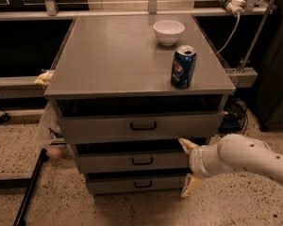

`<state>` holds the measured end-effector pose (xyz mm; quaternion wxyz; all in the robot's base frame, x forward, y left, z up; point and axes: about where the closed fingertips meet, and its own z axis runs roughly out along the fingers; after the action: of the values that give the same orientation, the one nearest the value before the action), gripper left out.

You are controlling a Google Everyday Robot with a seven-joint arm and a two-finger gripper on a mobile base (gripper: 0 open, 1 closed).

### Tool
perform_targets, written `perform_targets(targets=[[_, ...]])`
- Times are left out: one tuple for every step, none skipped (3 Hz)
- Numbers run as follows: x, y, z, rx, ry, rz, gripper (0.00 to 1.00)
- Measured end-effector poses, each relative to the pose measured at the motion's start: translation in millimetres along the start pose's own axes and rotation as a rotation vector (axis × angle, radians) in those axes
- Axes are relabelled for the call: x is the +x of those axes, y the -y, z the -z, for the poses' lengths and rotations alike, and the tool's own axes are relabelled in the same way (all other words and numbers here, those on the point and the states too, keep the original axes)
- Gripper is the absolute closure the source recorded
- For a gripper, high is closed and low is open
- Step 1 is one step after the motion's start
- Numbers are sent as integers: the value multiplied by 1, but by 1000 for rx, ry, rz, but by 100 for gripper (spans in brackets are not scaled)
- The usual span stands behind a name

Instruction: Open middle drawer

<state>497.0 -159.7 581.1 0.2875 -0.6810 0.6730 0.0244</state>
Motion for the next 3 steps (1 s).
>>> perform_targets(targets=[[7, -3, -35, -25, 1, 8, 0], [16, -3, -60, -38, -4, 11, 0], [25, -1, -80, -34, -5, 13, 0]])
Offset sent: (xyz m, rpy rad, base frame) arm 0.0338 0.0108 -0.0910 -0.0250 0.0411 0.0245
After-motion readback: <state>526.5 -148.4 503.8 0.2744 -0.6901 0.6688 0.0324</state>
